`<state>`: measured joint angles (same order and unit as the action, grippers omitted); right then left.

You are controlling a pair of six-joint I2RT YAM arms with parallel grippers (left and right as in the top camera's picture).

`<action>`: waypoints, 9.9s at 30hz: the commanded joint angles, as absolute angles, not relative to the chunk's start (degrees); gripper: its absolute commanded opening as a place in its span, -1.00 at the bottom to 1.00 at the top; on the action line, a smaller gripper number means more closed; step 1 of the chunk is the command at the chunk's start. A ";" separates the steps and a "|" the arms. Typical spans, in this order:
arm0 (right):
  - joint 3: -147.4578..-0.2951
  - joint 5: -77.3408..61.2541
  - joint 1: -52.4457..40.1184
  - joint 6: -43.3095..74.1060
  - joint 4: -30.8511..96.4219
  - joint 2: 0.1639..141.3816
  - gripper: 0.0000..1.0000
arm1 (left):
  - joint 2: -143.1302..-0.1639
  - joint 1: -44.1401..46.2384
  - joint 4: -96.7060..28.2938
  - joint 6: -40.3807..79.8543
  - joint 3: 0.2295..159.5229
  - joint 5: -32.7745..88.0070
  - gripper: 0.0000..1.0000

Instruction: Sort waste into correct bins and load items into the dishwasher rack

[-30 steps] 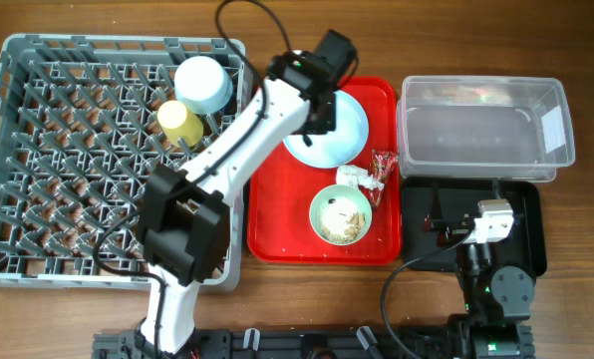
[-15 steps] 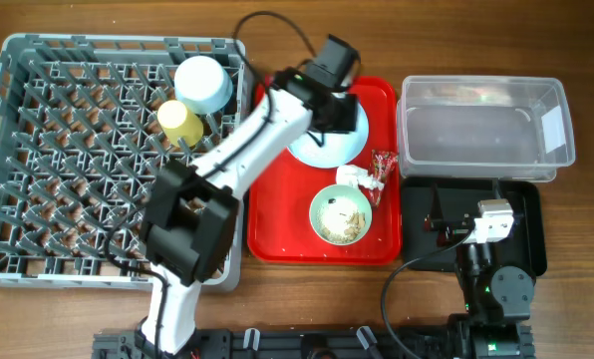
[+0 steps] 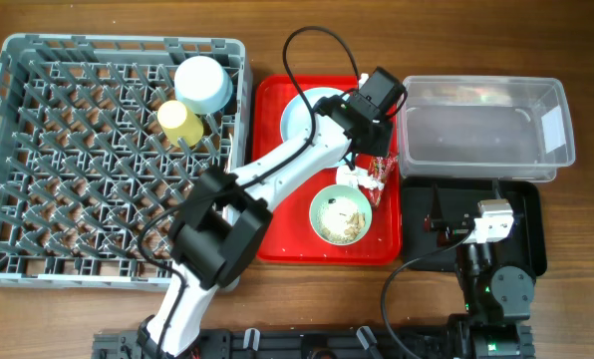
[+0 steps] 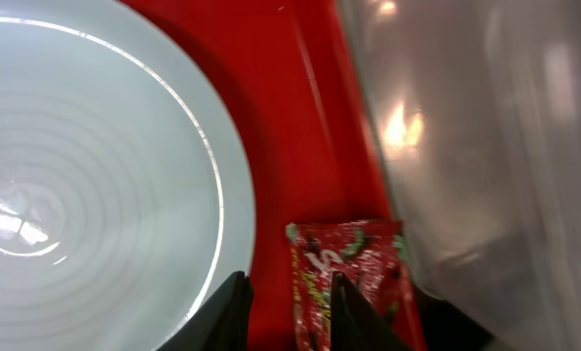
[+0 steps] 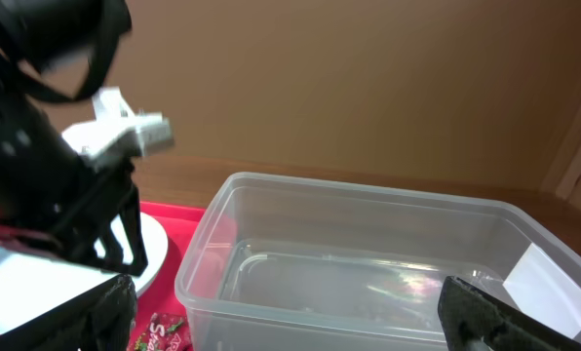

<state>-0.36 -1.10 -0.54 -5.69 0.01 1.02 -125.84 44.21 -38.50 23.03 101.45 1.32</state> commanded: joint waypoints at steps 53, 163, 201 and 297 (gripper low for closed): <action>-0.30 -1.58 -0.25 -6.00 -0.23 1.02 0.99 | -93.69 -19.25 -96.49 -25.65 117.23 37.78 -0.92; -52.58 4.38 -48.71 29.34 31.88 85.38 -0.07 | -73.28 -20.91 -71.77 -2.50 117.01 40.66 1.00; -74.17 8.36 -28.53 29.58 71.22 69.58 -0.91 | -73.28 -20.91 -71.77 -2.50 117.01 40.66 1.00; -30.37 -84.97 45.52 -7.35 44.10 61.56 -0.92 | -73.28 -20.91 -71.77 -2.50 117.01 40.66 1.00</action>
<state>-30.72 -81.54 45.21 -9.50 45.28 61.45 -73.34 -21.02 -71.94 -3.03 116.95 40.03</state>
